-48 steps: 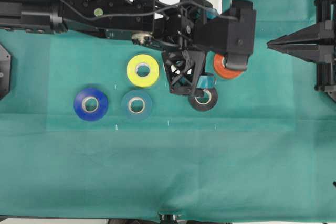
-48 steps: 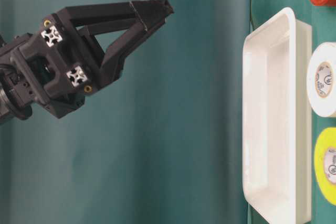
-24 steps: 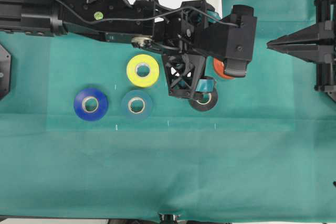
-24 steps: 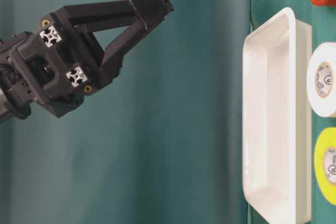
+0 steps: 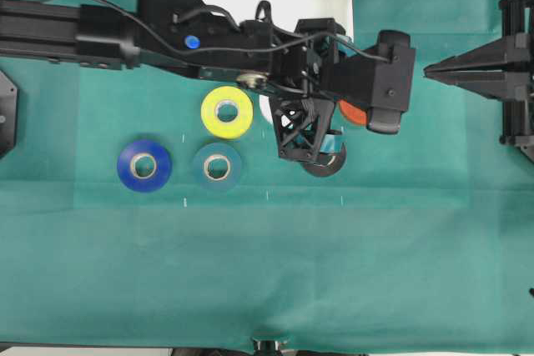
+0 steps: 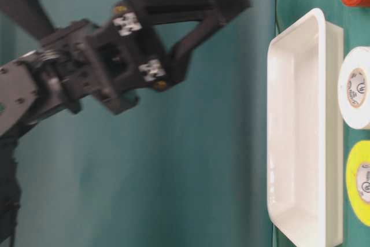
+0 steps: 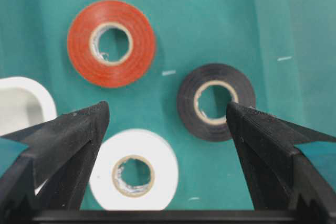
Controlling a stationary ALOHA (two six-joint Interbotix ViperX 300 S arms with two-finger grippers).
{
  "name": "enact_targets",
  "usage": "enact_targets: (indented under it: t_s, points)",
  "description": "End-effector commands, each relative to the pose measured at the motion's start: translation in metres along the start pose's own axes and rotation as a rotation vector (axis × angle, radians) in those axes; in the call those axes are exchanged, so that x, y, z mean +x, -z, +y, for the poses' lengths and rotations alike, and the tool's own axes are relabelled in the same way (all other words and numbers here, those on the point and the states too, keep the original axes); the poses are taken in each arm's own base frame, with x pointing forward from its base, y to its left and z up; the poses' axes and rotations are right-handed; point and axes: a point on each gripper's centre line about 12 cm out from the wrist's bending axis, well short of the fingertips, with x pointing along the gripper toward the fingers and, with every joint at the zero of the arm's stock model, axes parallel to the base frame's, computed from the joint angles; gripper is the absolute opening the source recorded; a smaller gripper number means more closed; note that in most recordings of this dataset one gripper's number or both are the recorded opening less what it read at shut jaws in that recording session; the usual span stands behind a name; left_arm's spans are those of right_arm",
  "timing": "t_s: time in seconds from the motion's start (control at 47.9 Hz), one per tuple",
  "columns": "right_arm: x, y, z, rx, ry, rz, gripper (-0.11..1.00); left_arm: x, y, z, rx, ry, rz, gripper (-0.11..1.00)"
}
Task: Pick up the tape from a random location and place it into the white case.
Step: 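Lower the left gripper and close it on the black tape roll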
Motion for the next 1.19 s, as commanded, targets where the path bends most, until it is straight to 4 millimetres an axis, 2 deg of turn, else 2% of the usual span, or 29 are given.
enact_targets:
  t_s: [0.0, 0.272, 0.627, 0.752, 1.17]
  points:
    - [0.002, -0.009, 0.0, -0.002, 0.0, -0.02, 0.0, -0.01, -0.01, 0.003, -0.001, -0.01, -0.047, 0.98]
    - [0.002, -0.007, 0.0, 0.0, 0.0, -0.012, 0.0, 0.027, 0.006, 0.006, -0.01, -0.007, 0.013, 0.98]
    - [0.002, -0.006, 0.0, -0.002, 0.0, -0.002, 0.0, 0.063, 0.021, -0.003, -0.003, 0.009, 0.078, 0.98]
    - [0.002, -0.005, 0.0, -0.001, 0.002, 0.005, 0.0, 0.073, 0.023, -0.008, 0.004, 0.014, 0.079, 0.98]
    - [0.004, -0.002, 0.0, -0.002, 0.0, 0.018, 0.0, 0.1, 0.04, -0.007, -0.001, 0.018, 0.128, 0.98]
